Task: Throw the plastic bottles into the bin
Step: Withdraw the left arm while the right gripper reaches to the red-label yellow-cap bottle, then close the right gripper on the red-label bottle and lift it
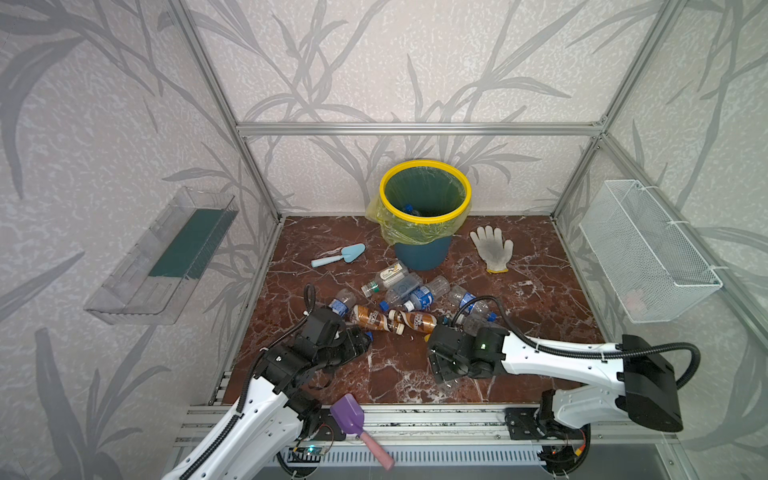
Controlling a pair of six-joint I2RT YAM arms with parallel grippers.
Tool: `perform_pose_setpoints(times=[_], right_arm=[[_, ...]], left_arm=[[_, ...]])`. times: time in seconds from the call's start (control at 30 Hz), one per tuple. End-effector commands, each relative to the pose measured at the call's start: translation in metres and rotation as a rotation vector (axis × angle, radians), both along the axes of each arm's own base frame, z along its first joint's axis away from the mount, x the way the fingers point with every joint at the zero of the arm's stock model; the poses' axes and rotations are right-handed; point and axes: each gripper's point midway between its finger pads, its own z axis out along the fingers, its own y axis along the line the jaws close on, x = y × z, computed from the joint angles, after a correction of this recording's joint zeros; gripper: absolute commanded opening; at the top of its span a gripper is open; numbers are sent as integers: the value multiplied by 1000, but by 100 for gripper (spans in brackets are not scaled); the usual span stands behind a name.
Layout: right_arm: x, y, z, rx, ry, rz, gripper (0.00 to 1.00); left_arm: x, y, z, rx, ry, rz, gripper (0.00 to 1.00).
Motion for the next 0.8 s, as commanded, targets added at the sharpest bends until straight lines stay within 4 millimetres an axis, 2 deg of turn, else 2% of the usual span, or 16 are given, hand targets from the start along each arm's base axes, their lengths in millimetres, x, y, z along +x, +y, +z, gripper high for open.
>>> perform_pose_setpoints(times=[0.0, 0.3, 0.57, 0.77], right_arm=[[0, 0, 1, -16, -5, -1, 79], [0, 6, -9, -63, 27, 23, 75], [-4, 6, -13, -93, 51, 40, 66], [-9, 3, -23, -109, 81, 41, 64]], left_arm=[[1, 1, -4, 12, 13, 16, 83], [12, -1, 2, 11, -10, 36, 82], [10, 11, -2, 41, -19, 92, 83], [14, 9, -6, 33, -13, 104, 83]])
